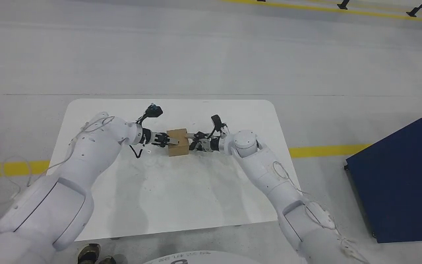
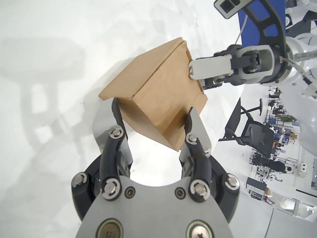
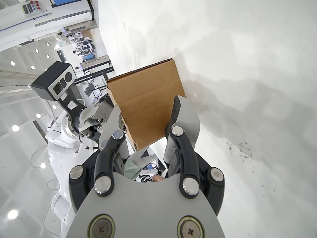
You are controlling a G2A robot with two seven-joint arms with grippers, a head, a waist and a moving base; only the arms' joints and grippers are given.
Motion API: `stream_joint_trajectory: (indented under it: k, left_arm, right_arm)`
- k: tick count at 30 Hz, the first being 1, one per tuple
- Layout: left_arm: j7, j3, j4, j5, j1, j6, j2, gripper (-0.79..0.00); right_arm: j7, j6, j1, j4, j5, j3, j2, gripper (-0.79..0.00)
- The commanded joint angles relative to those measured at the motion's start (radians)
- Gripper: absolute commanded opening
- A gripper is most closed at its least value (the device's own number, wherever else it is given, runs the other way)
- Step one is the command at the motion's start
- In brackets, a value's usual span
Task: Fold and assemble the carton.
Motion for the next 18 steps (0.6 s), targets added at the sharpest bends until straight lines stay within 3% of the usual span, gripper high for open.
stream_joint_trajectory:
  k: [1,4,9,13,16,18]
  left_arm:
    - [0.001,-0.002,-0.001,-0.002,0.000,-0.006,0.001,-0.289]
    - [0.004,-0.009,-0.001,-0.011,-0.003,-0.025,0.003,-0.231]
    - [0.001,-0.031,0.014,-0.045,-0.011,-0.083,0.017,0.000]
    - [-0.016,-0.063,0.037,-0.095,-0.024,-0.146,0.039,0.000]
    - [0.001,-0.094,0.072,-0.130,-0.052,-0.207,0.071,0.000]
    - [0.010,-0.120,0.110,-0.163,-0.076,-0.263,0.101,0.000]
  right_arm:
    - [0.009,-0.013,-0.009,-0.011,-0.007,0.005,0.003,-0.456]
    - [0.031,-0.045,-0.033,-0.043,-0.014,0.020,0.012,-0.449]
    - [0.048,-0.095,-0.101,-0.120,-0.019,0.075,0.035,-0.437]
    - [0.057,-0.139,-0.180,-0.212,-0.021,0.135,0.057,-0.446]
    - [0.053,-0.146,-0.240,-0.296,-0.036,0.181,0.074,-0.563]
    - [0.041,-0.122,-0.273,-0.361,-0.060,0.209,0.084,-0.763]
